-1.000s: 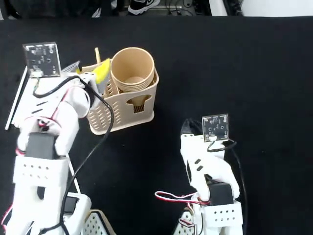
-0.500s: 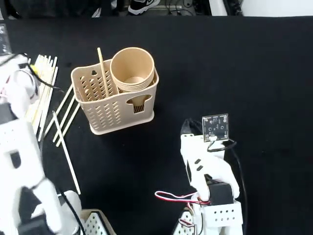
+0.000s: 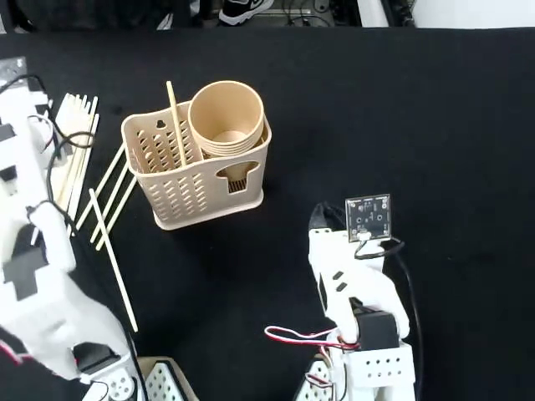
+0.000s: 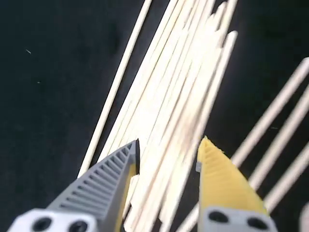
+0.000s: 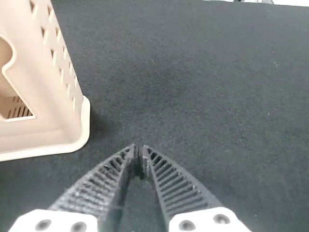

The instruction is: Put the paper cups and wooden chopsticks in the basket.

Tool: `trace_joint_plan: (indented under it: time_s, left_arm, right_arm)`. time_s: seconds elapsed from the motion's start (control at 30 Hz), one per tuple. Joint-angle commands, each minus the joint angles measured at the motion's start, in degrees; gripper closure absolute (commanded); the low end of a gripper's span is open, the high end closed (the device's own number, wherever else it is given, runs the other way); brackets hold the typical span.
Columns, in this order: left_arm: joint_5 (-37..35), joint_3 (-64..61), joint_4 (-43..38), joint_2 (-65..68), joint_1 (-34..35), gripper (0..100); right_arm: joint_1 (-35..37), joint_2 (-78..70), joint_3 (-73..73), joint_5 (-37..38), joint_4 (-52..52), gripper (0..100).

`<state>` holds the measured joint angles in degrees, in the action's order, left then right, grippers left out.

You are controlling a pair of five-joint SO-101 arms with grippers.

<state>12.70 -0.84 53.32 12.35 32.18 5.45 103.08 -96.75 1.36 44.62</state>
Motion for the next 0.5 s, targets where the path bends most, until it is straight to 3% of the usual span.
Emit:
trace_joint_plan:
  time_s: [0.0, 0.23, 0.47]
  left_arm:
    - [3.8, 9.8, 0.4, 9.9, 1.4, 79]
    - [6.8, 15.0, 0.3, 22.9, 1.5, 81]
    - [6.8, 15.6, 0.4, 25.3, 1.4, 98]
  right_arm:
    - [0.7, 4.0, 0.2, 0.5, 0.2, 97.9]
    - [0.7, 4.0, 0.2, 0.5, 0.2, 97.9]
    - [0.7, 4.0, 0.2, 0.5, 0.2, 97.9]
